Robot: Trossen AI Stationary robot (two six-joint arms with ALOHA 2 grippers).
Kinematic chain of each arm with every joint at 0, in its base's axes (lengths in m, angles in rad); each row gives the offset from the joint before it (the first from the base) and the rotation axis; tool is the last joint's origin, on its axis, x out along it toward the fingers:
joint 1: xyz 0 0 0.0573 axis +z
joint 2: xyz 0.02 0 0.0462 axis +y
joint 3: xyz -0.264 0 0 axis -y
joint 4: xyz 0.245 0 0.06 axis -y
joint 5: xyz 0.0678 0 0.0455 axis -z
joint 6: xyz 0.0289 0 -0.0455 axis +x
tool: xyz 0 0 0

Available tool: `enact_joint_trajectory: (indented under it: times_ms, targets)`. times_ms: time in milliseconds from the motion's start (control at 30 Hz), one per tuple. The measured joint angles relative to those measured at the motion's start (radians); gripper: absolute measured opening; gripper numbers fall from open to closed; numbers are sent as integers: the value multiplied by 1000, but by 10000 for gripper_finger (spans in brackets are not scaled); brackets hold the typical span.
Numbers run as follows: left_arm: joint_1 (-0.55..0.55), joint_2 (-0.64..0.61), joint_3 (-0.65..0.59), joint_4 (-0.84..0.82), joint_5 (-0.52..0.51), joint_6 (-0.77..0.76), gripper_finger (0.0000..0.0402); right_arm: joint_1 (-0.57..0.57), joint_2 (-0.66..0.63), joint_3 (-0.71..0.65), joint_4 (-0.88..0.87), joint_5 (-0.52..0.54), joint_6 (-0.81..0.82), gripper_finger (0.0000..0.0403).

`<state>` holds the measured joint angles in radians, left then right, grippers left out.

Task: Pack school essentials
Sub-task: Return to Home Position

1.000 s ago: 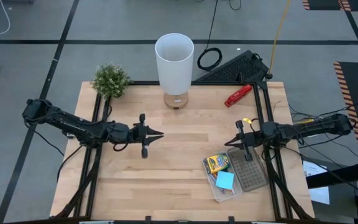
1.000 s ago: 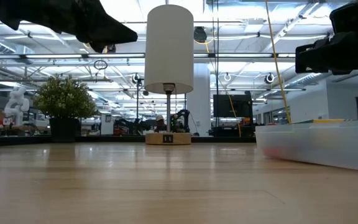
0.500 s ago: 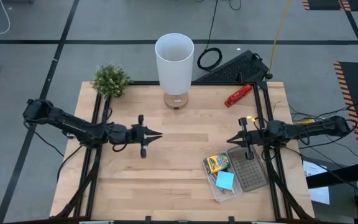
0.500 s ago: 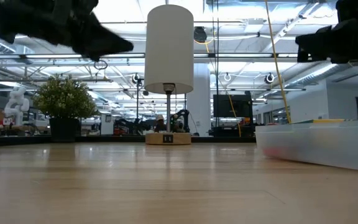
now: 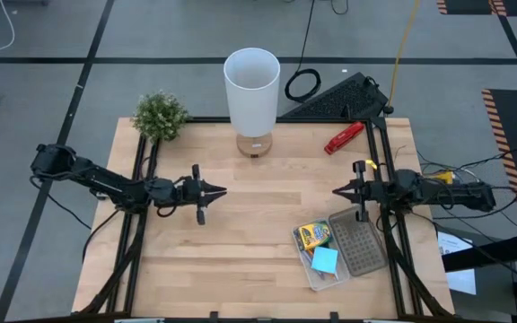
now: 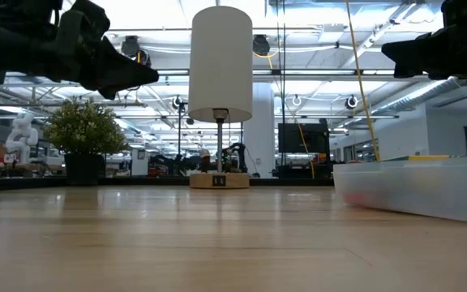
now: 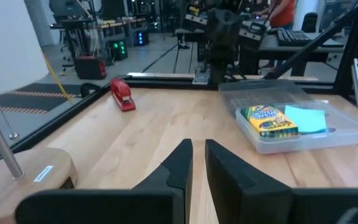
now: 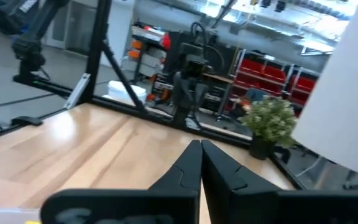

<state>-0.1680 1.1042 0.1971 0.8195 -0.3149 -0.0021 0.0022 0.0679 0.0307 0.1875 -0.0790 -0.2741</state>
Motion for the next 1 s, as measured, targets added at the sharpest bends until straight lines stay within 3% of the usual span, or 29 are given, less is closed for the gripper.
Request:
enact_joint_trajectory:
  times_ms: [167,433,800,1000]
  targets:
    - [-1,0,0,-1,0,1,46,-42,-69,0,-38,-5,-3,0]
    - [-1,-21,-13,-10,1,12,46,-69,-66,0,-62,-4,1,0]
    - [-1,-281,-170,-3,1,-19,46,-68,-60,-1,-59,1,-48,0]
    - [-1,-374,-188,-57,49,-3,46,-68,-59,-1,-57,1,-46,0]
